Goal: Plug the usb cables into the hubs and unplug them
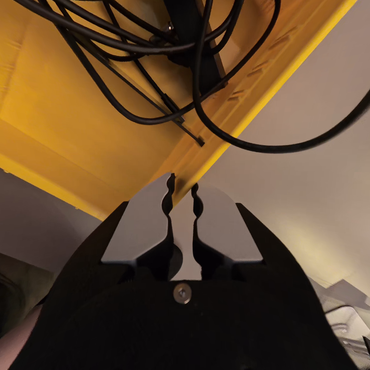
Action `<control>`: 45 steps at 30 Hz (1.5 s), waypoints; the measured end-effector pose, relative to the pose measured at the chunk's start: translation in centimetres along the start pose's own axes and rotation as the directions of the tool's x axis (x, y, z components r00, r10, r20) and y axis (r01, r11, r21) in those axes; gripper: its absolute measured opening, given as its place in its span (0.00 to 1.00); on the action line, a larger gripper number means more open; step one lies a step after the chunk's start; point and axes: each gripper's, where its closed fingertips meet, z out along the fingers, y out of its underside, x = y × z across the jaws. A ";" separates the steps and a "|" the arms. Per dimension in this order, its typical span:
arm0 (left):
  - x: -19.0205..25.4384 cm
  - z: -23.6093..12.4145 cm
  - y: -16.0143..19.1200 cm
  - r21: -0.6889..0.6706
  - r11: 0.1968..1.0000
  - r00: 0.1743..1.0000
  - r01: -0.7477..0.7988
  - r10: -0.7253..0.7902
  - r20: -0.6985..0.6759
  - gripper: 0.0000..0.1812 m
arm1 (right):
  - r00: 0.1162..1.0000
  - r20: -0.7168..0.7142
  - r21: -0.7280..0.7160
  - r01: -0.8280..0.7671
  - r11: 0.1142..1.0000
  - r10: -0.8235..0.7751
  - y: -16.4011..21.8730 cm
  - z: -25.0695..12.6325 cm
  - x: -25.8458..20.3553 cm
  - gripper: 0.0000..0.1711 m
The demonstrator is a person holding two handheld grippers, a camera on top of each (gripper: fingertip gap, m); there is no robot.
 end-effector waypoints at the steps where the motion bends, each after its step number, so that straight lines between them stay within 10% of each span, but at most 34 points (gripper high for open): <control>1: 0.1 0.0 0.1 -0.005 1.000 1.000 0.005 -0.005 -0.013 0.09 | 1.000 0.013 0.012 -0.008 1.000 0.008 0.0 0.0 0.0 0.09; 15: -2.4 -10.1 -1.5 0.461 0.887 0.999 -0.029 0.009 0.045 0.14 | 0.984 -0.163 0.302 -0.018 0.953 0.070 -2.1 -6.6 0.3 0.14; 22: -3.6 -20.9 -3.2 0.823 0.517 0.950 -0.234 -0.058 0.307 0.23 | 0.937 -0.029 0.817 0.223 0.532 -0.348 -11.5 -14.0 -16.1 0.26; 31: -1.4 -22.7 -4.0 0.815 0.422 0.898 -0.396 -0.009 0.441 0.26 | 0.974 0.140 0.368 0.118 0.922 -0.180 -16.3 -2.7 -17.9 0.13; 45: 3.5 -25.3 -2.8 0.872 0.235 0.900 -0.430 0.181 0.396 0.25 | 0.991 0.126 0.110 -0.054 0.992 0.040 -17.3 -0.5 -16.4 0.20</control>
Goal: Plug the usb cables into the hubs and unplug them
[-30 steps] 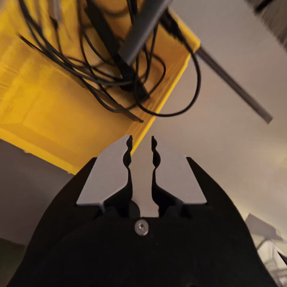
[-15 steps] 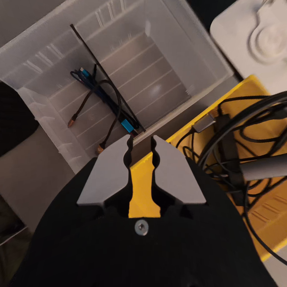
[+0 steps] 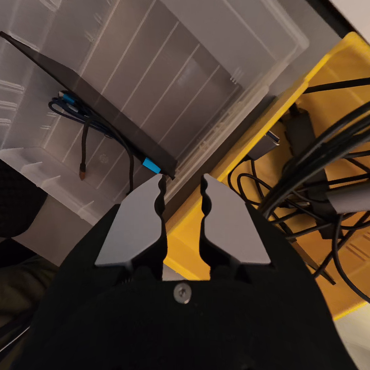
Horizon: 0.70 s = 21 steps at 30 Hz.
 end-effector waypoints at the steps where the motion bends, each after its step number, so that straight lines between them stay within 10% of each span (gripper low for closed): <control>1: 0.7 -0.2 -0.2 0.017 1.000 0.998 0.016 -0.015 -0.058 0.25 | 1.000 0.005 -0.016 -0.004 1.000 0.004 0.0 0.3 -0.2 0.20; 5: 5.2 -2.7 -2.5 0.155 0.985 0.922 0.076 -0.010 -0.387 0.24 | 0.999 -0.044 -0.068 0.017 0.998 -0.020 -0.2 0.7 -0.4 0.22; 10: 10.3 -13.3 -7.9 0.339 0.823 0.425 0.455 0.134 -0.895 0.20 | 0.996 -0.086 -0.096 -0.003 0.995 -0.006 -0.4 1.0 0.1 0.21; 14: 8.1 -19.6 -8.4 0.234 0.689 0.047 0.686 0.279 -0.959 0.14 | 0.996 -0.065 -0.083 -0.060 0.995 0.055 -0.7 1.4 0.3 0.18; 21: 4.4 -24.4 -6.5 0.132 0.598 -0.229 0.790 0.488 -0.843 0.14 | 0.995 -0.035 -0.065 -0.095 0.993 0.092 -1.4 1.7 -0.4 0.24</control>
